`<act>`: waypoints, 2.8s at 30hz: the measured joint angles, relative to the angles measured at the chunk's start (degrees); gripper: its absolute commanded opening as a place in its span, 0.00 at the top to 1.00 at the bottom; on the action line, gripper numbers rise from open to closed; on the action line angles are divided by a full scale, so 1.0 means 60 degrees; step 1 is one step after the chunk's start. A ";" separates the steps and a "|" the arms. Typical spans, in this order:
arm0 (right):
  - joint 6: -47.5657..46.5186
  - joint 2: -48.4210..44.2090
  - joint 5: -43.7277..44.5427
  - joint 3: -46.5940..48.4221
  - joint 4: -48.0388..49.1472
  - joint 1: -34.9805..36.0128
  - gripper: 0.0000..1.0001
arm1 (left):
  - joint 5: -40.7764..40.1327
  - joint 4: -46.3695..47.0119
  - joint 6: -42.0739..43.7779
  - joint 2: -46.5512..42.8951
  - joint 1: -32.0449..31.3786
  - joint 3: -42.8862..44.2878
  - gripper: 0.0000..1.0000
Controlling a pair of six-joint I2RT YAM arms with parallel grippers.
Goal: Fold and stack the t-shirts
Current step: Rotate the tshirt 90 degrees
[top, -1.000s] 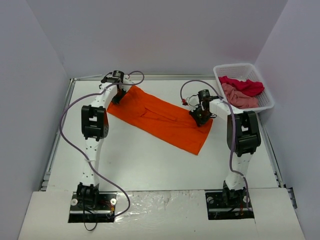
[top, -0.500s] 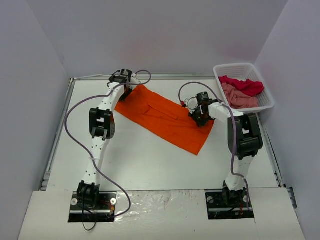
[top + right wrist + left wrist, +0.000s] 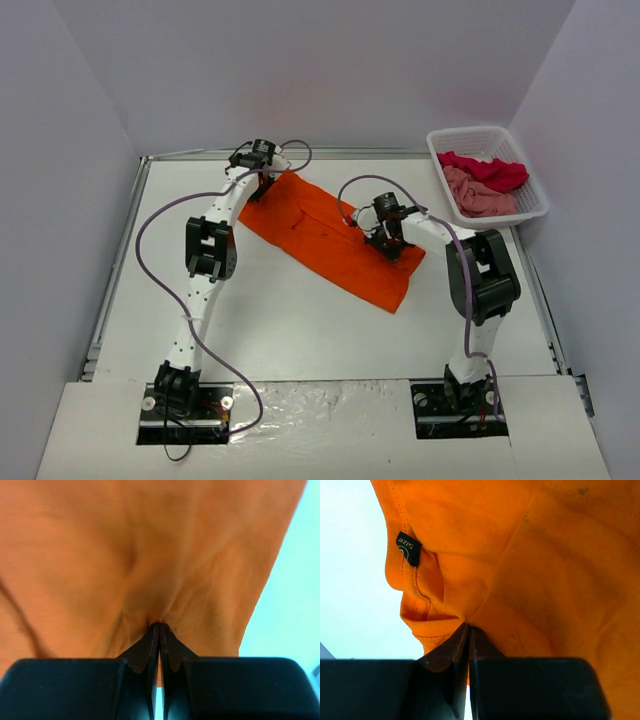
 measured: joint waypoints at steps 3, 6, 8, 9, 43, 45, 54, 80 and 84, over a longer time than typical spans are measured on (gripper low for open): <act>0.0051 -0.0033 0.0036 -0.0029 -0.0091 0.0390 1.00 | -0.0004 0.0073 -0.0076 -0.0007 0.0000 -0.0033 0.98; 0.0157 -0.0040 0.0044 -0.0018 -0.0193 0.0849 1.00 | -0.0007 0.0117 -0.0098 -0.0022 0.0000 -0.0069 0.98; 0.0255 -0.0044 0.0040 0.0007 -0.0284 0.1129 1.00 | -0.0015 0.0127 -0.0109 -0.0022 0.0000 -0.0073 0.98; 0.0291 -0.0044 0.0036 0.0018 -0.0324 0.1249 1.00 | -0.0022 0.0138 -0.0113 -0.0029 0.0000 -0.0084 0.98; 0.1249 -0.0455 -0.0958 0.2725 -0.1373 -0.1475 1.00 | 0.0117 0.1708 -0.0892 -0.7763 -0.0007 -0.6007 0.70; 0.1228 -0.0812 -0.1147 0.2710 -0.1563 -0.1464 1.00 | 0.0091 0.1880 -0.0947 -0.8630 -0.0007 -0.7107 0.83; 0.0627 -0.2076 -0.1767 0.0306 -0.2211 -0.0914 1.00 | 0.0382 0.1923 -0.0994 -1.1479 0.0386 -1.1701 0.61; 0.0229 -0.1311 -0.2204 -0.1453 -0.1581 -0.0215 1.00 | 0.1311 0.0954 -0.1333 -1.5905 0.2437 -1.4506 0.38; 0.0164 -0.1366 -0.2095 -0.1585 -0.1435 -0.0109 1.00 | 0.1494 0.0933 -0.1337 -1.6094 0.2546 -1.4586 0.37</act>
